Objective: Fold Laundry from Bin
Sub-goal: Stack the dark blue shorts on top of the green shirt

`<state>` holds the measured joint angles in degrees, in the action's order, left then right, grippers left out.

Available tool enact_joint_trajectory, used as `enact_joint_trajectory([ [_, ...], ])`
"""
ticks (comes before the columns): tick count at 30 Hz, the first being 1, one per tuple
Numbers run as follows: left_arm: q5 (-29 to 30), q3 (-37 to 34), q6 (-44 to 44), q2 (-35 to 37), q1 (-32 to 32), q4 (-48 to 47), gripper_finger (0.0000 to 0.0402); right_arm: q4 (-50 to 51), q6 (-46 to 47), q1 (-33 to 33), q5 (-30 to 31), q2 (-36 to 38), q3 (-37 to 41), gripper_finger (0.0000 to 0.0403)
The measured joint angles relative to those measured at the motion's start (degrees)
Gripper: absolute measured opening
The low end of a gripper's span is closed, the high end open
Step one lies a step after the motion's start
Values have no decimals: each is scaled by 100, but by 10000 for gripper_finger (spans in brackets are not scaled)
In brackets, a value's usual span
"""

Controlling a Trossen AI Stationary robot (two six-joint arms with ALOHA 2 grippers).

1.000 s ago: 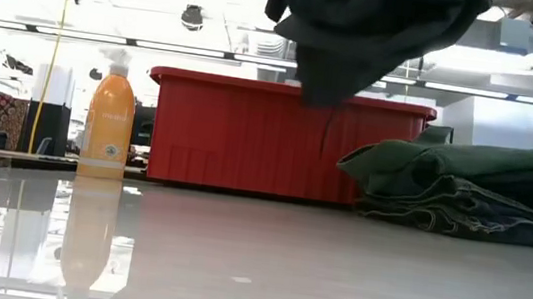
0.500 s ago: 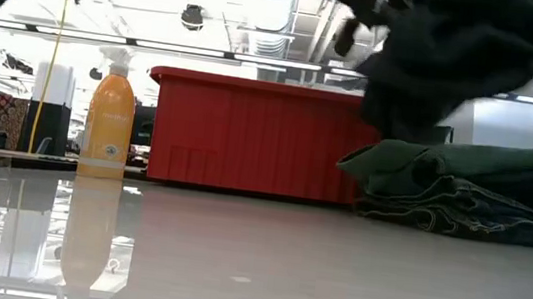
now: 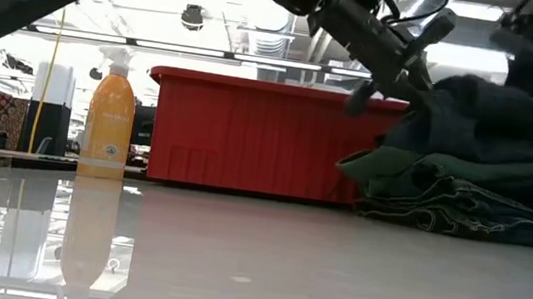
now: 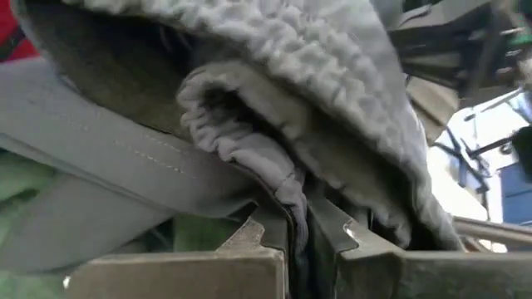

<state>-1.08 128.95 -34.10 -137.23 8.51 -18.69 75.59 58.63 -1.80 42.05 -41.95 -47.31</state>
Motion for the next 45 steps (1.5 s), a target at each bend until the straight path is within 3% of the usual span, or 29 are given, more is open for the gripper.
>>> enact_joint_trajectory([
  [7, -316, 0, 62, 7, 103, -301, 32, 98, -558, 444, -295, -7, 6, 99],
  [16, -375, 3, 336, 219, 493, -883, 100, 451, -1488, 1085, -1351, -7, -1085, 199],
  [20, -438, 0, 485, 279, 668, -1273, 109, 580, -1675, 1269, -1552, -5, -1649, 216],
  [24, -806, -4, 680, 385, 836, -1509, 109, -285, -1978, 1253, -1552, 53, -1768, 217],
  [29, -1042, -4, 1091, 653, 900, -1548, 109, -1527, -2257, 1104, -1326, 50, -1053, 210],
  [33, -1017, -4, 1378, 982, 896, -1575, 109, -2458, -2118, 1094, -1033, 157, 19, 203],
  [40, -1055, -4, 1615, 1333, 690, -1797, 110, -4329, -1972, 1094, -1030, 118, 1759, 191],
  [45, -1050, -4, 1938, 1764, 667, -1949, 110, -4576, -1676, 1123, -1316, -37, 2123, 185],
])
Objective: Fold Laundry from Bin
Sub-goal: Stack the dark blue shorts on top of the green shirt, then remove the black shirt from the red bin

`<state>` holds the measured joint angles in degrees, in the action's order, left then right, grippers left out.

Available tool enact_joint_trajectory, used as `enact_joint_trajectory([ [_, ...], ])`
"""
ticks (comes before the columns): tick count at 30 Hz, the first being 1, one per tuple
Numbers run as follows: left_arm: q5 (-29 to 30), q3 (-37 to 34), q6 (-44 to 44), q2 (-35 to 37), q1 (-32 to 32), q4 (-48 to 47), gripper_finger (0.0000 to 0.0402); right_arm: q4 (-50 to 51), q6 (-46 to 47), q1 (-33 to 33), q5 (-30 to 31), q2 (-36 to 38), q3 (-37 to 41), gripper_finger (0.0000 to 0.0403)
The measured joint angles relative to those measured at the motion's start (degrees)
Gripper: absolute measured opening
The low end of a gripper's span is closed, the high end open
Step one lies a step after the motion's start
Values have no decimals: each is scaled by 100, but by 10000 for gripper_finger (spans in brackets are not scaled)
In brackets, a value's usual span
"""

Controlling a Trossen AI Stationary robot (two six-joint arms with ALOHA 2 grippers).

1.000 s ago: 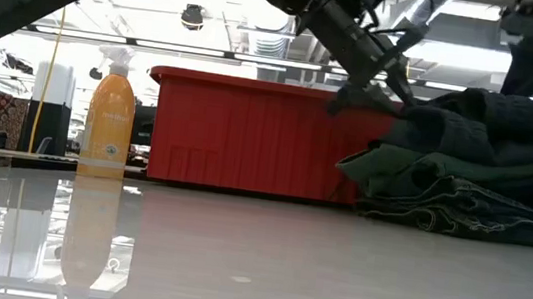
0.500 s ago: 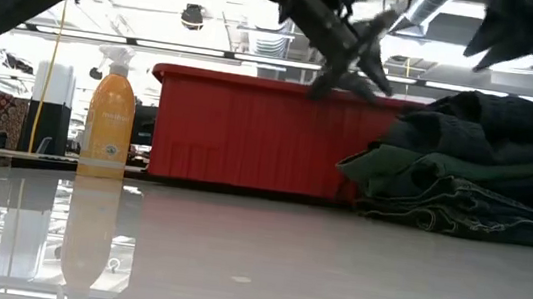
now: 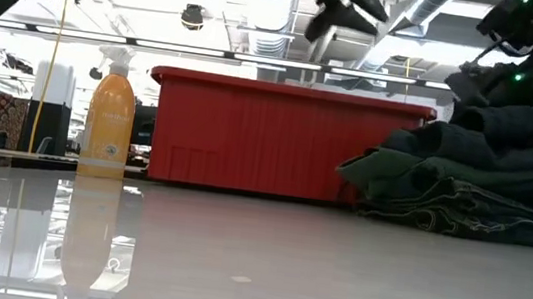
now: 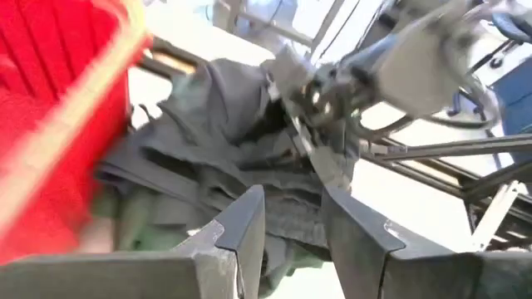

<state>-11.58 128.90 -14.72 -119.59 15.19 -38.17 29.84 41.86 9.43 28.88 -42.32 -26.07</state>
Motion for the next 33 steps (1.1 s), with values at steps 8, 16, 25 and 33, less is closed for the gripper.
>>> enact_joint_trajectory([
  [8, 48, 0, 803, 662, 326, -23, 110, 246, -380, 10, -333, 83, -879, 181],
  [16, 17, 0, 1891, 1015, 750, -1111, 110, 2108, -483, 8, -667, -21, -2934, 179],
  [25, -323, 0, 2597, 1261, 1070, -2049, 109, 277, -1540, 196, -324, -437, -4115, 179],
  [33, 403, -2, 2769, 1248, 1285, -2641, 109, -1769, -2528, 1480, -1924, -1726, -4099, 179],
])
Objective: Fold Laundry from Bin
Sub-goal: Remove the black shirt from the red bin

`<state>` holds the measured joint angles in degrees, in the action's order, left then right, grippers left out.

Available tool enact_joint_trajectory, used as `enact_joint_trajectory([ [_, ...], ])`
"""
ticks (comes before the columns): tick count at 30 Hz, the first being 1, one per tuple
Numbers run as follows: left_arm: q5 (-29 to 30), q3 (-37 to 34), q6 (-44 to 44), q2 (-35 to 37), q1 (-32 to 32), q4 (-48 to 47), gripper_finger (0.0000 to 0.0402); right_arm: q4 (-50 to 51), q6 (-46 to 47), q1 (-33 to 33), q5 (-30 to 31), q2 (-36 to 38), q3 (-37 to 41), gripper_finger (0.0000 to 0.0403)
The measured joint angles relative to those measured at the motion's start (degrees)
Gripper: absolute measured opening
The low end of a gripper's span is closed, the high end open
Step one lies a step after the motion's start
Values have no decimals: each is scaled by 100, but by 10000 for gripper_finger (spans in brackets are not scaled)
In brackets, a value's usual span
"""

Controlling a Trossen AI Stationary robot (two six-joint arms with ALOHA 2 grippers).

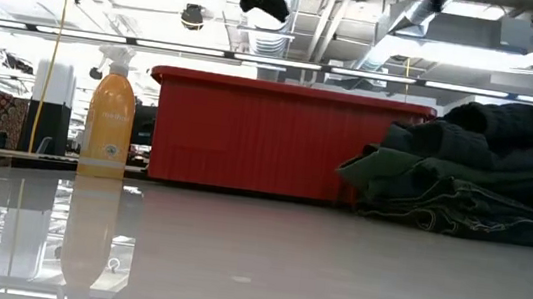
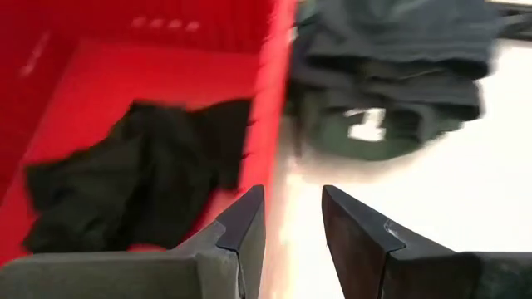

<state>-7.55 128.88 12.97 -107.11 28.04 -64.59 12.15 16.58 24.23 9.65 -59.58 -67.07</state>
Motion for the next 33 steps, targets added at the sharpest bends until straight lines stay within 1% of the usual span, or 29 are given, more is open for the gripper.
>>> enact_joint_trajectory([
  [3, 139, -4, -232, 54, 188, -134, 109, -389, -75, 755, -1310, -654, -4, 179],
  [6, 213, -4, -503, 153, 360, -192, 109, -807, -143, 1416, -2224, -1355, -4, 179],
  [9, 537, -2, -752, 178, 391, -331, 109, -1089, -139, 1979, -2762, -2007, -145, 179],
  [13, 1157, -2, -1091, 190, 377, -606, 109, -1034, -395, 2434, -3264, -2993, -842, 179],
  [15, 1281, -2, -1229, 195, 356, -855, 109, -796, -644, 2576, -3291, -3571, -1258, 179],
  [18, 1539, -82, -1398, 197, 259, -1157, 109, -313, -809, 2725, -3317, -4410, -2098, 179],
  [20, 1697, -94, -1549, 195, 204, -1516, 109, 200, -968, 2834, -3411, -4913, -2743, 181],
  [22, 1877, -94, -1671, 195, 127, -1784, 109, 873, -1447, 2899, -3403, -5401, -3358, 186],
  [24, 2178, -94, -1804, 197, -3, -1899, 109, 1541, -1945, 2947, -3348, -5838, -3906, 193],
  [28, 2682, -96, -1949, 312, -311, -2045, 109, 2528, -2579, 2946, -3352, -6478, -4888, 212],
  [31, 2822, -94, -2016, 441, -451, -2178, 109, 3043, -2941, 2940, -3355, -6861, -5423, 229],
  [33, 3033, -94, -2024, 476, -534, -2263, 109, 3297, -3140, 2920, -3343, -7069, -5678, 241],
])
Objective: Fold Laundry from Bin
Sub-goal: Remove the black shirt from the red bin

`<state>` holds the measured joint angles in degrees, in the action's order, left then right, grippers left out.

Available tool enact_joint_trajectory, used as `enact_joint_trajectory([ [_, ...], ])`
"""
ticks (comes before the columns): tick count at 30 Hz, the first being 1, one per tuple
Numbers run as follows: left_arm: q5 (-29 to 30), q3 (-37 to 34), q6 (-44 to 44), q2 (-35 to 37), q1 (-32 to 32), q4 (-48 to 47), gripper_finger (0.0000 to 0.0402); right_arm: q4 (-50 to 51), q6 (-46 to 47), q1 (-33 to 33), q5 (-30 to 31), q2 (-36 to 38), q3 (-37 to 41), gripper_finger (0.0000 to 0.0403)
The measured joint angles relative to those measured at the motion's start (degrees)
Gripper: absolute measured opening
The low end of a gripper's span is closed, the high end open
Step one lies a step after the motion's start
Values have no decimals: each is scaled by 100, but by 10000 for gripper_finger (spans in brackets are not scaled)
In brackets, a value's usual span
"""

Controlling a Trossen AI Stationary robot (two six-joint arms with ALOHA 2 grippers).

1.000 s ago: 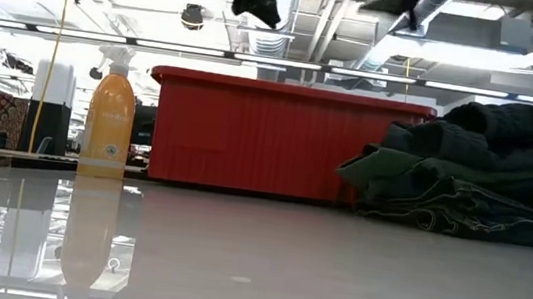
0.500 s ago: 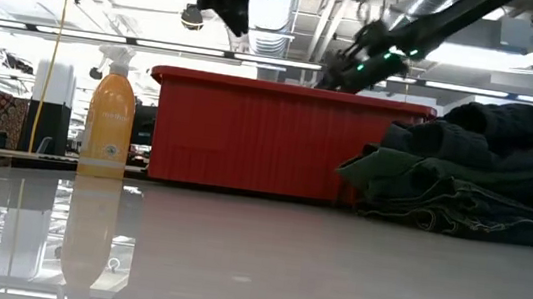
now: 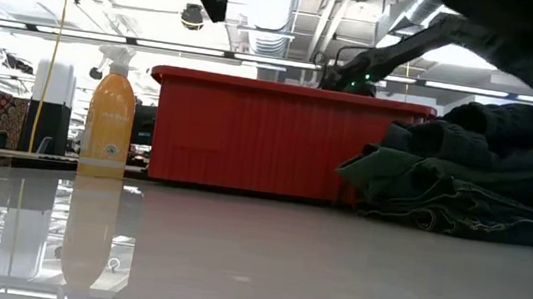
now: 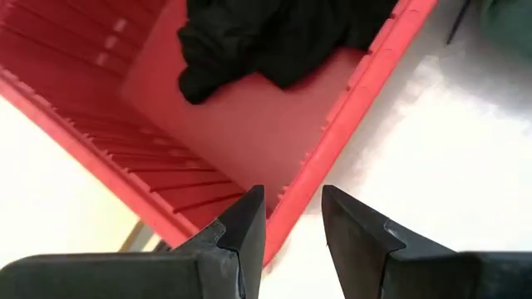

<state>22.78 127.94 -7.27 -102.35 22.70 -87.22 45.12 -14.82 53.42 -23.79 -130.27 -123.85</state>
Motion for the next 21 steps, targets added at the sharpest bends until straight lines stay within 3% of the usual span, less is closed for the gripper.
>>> enact_joint_trajectory([
  [5, 264, -370, 3, 316, -149, 146, 109, 246, -373, -147, 11, -327, -411, 257],
  [9, 433, -2181, -29, 1346, -299, 1422, 109, 277, -506, -289, 46, -655, -438, 258],
  [13, 155, -4091, -418, 2570, -389, 2909, 109, 344, -653, -441, 247, -771, -457, 249],
  [17, -202, -5127, -854, 3363, -383, 4189, 109, 388, -956, -632, 737, -790, -382, 203],
  [21, -151, -5559, -1158, 3779, -494, 4430, 109, 382, -1074, -714, 997, -779, -469, 105],
])
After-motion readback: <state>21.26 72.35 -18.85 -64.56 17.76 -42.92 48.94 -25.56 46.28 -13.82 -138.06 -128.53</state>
